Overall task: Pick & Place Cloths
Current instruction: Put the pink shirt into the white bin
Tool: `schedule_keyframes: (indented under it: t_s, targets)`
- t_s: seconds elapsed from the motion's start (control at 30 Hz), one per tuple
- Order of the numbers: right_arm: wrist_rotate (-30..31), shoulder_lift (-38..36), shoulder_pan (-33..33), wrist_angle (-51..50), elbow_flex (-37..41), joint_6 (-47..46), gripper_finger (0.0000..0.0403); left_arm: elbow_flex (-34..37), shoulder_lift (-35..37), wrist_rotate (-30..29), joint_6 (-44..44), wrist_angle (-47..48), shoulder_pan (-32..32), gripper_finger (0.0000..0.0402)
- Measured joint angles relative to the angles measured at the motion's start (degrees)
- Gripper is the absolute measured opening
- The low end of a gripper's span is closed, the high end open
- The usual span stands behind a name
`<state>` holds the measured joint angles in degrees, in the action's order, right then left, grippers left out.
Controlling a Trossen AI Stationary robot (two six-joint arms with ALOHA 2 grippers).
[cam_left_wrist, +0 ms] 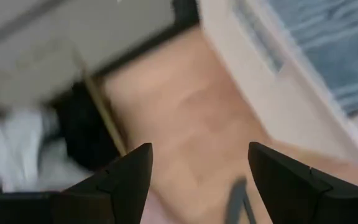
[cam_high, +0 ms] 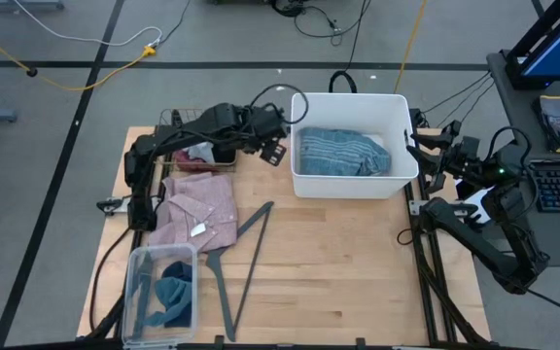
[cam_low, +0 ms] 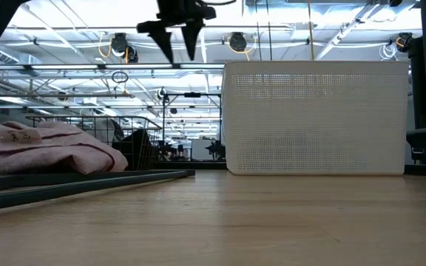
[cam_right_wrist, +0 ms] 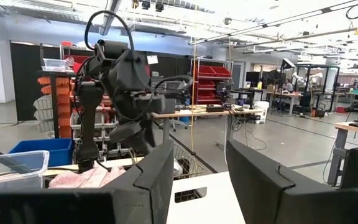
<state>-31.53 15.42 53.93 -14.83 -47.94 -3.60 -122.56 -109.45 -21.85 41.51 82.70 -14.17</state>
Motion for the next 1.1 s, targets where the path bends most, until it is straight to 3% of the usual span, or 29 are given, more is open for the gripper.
schedule_keyframes:
  t_s: [0.17,0.4,0.73,1.1]
  targets:
    - [0.0,0.0,0.0,0.0,0.0,0.0,0.0139,0.4,0.0,7.3,11.3,7.6,0.1,0.0269]
    - [0.0,0.0,0.0,0.0,0.0,0.0,0.0139,5.9,-0.1,15.2,16.1,7.3,1.5,0.0269]
    - [0.0,0.0,0.0,0.0,0.0,0.0,0.0139,20.3,2.1,21.8,23.0,7.3,2.3,0.0269]
    - [0.0,0.0,0.0,-0.1,0.0,0.0,0.0139,42.7,16.1,22.8,37.0,5.4,2.3,0.0269]
